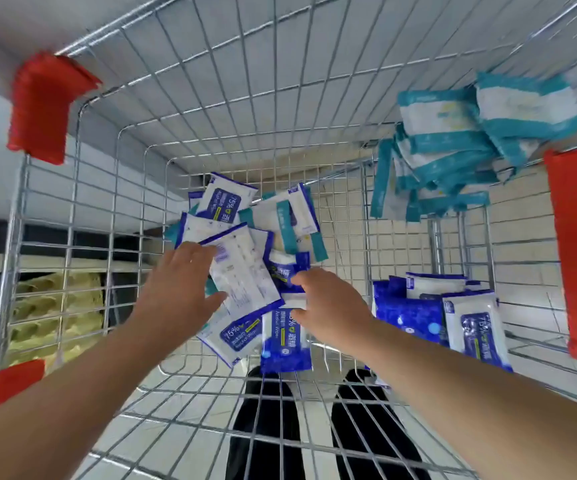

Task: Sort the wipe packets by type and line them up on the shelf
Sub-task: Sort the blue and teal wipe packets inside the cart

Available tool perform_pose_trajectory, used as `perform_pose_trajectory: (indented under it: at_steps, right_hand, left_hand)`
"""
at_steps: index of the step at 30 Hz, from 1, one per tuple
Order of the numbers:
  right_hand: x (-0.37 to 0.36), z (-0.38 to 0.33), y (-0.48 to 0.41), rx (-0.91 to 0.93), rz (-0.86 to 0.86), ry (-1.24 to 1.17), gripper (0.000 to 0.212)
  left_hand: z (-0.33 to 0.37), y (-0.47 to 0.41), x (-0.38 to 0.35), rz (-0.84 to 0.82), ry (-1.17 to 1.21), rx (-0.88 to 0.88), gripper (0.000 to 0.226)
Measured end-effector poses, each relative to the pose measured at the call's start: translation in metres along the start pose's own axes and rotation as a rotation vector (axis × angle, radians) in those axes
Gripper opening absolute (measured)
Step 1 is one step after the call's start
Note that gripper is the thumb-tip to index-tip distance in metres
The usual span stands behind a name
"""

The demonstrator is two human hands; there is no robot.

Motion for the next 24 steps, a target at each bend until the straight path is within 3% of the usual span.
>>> perform_pose_trajectory:
  at_steps: [6, 11, 16, 21, 24]
  right_hand:
    - [-0.036, -0.003, -0.013, -0.014, -0.019, 0.185, 0.032]
    - [-0.03, 0.015, -0.018, -0.167, -0.109, -0.081, 0.019]
    - [0.009, 0.033, -0.024, -0.305, 0.083, -0.47, 0.017]
    - [0.01, 0.025, -0.033, -0.297, 0.06, -0.604, 0.021]
    - [-0.003, 0.015, -0.037, -0.303, 0.024, -0.635, 0.028]
  left_hand:
    - [0.013, -0.028, -0.017, 0.116, -0.109, -0.07, 0.084]
    - [0.008, -0.034, -0.021, 0.113, 0.027, -0.021, 0.083]
    - [-0.003, -0.04, -0.008, 0.112, 0.296, 0.086, 0.096]
    - [-0.019, -0.049, 0.01, 0.123, 0.052, 0.151, 0.102]
    - [-0.024, -0.049, 0.014, 0.085, 0.231, 0.141, 0.09]
Point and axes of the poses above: each hand's wrist, its own y-axis away from the middle knuckle, its own x-axis out of the back of the hand, z = x × y, the point moved 2 cm from there along -y, towards the middle knuckle, and after that the axes turned 10 degrees about y, right-handed, at the moved point
